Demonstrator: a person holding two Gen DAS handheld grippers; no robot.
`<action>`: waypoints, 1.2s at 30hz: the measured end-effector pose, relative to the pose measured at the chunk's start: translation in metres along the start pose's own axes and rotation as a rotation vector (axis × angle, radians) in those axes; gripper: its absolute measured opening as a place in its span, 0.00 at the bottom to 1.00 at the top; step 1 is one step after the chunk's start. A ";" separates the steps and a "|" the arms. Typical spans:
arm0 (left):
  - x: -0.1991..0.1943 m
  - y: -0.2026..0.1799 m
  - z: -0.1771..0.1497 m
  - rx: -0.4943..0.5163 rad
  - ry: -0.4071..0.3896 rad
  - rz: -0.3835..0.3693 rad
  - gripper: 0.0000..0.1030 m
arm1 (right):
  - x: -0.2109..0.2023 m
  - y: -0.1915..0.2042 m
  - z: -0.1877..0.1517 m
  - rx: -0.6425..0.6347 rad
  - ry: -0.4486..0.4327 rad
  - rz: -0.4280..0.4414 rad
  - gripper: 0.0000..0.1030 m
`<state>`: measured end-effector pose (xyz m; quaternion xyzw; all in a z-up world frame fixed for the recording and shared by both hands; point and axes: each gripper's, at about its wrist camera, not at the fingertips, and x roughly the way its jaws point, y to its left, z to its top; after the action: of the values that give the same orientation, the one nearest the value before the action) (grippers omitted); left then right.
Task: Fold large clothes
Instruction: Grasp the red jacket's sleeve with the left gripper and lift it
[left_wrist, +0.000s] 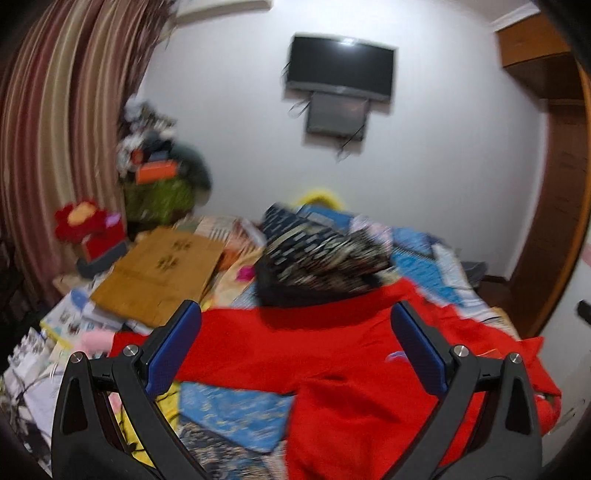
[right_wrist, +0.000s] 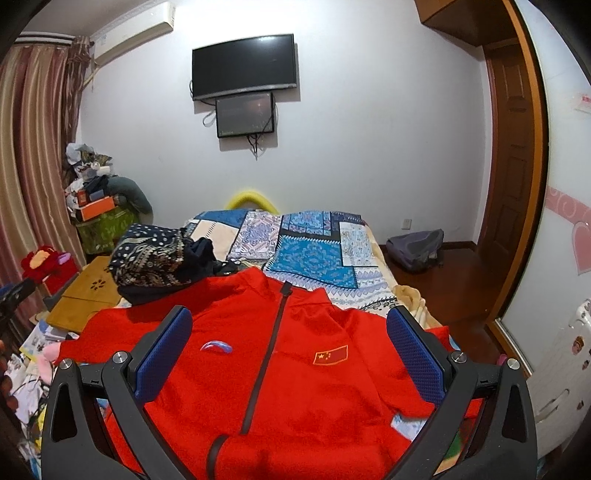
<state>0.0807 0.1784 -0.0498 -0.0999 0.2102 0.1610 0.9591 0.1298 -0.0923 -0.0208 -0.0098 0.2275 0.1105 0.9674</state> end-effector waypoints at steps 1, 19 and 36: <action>0.012 0.015 -0.002 -0.026 0.031 0.011 1.00 | 0.007 -0.001 0.002 -0.002 0.010 -0.002 1.00; 0.183 0.239 -0.124 -0.654 0.498 0.053 0.88 | 0.145 0.005 -0.011 -0.046 0.347 0.030 1.00; 0.238 0.251 -0.113 -0.488 0.467 0.295 0.02 | 0.183 0.000 -0.027 -0.023 0.476 0.042 1.00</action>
<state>0.1550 0.4456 -0.2857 -0.3285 0.3910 0.3157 0.7997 0.2778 -0.0558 -0.1262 -0.0417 0.4481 0.1279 0.8838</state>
